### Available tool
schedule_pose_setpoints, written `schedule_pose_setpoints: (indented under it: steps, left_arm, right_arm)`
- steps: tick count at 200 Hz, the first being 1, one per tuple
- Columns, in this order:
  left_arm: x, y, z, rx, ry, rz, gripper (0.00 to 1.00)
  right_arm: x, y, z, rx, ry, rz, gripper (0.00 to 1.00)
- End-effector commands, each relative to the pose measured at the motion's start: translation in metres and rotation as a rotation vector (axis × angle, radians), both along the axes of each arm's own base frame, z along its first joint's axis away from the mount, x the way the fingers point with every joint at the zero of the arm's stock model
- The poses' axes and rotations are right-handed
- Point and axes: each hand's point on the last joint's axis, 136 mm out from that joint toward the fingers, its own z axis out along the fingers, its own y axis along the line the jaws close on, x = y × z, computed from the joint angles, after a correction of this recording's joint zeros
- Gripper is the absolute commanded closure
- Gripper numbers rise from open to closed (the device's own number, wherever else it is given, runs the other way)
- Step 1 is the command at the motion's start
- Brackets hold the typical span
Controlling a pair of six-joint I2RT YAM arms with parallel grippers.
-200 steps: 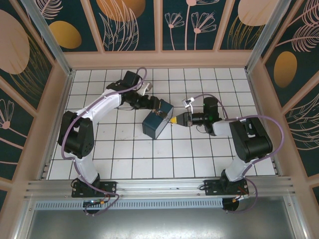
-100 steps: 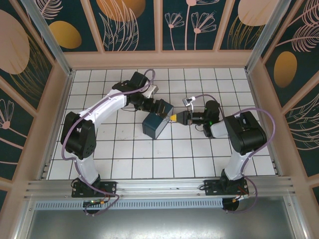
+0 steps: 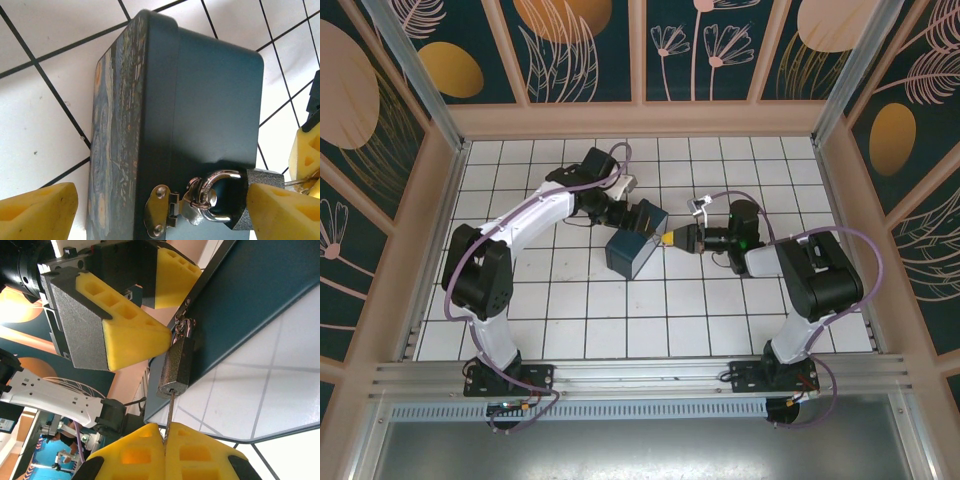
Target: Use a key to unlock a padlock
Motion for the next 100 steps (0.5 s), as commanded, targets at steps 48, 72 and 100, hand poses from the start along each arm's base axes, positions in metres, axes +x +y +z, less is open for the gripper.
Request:
schedule_pose_setpoints:
  steps: [48,72,100]
  left_arm:
    - [-0.0111,0.0027,-0.0024,-0.004,-0.007,-0.019,0.13]
    - [-0.0116,0.0031,-0.0023,-0.005,-0.007,-0.019,0.13]
    - [-0.0138,0.0016,-0.0037,-0.017,0.003,-0.019,0.14]
  right_arm:
    - [-0.0022,0.0086,0.0117,0.012,-0.057,0.011,1.00]
    - [-0.0008,0.0086,0.0104,0.018,-0.046,0.001,1.00]
    - [0.0032,0.0089,0.0099,0.027,-0.023,-0.017,1.00]
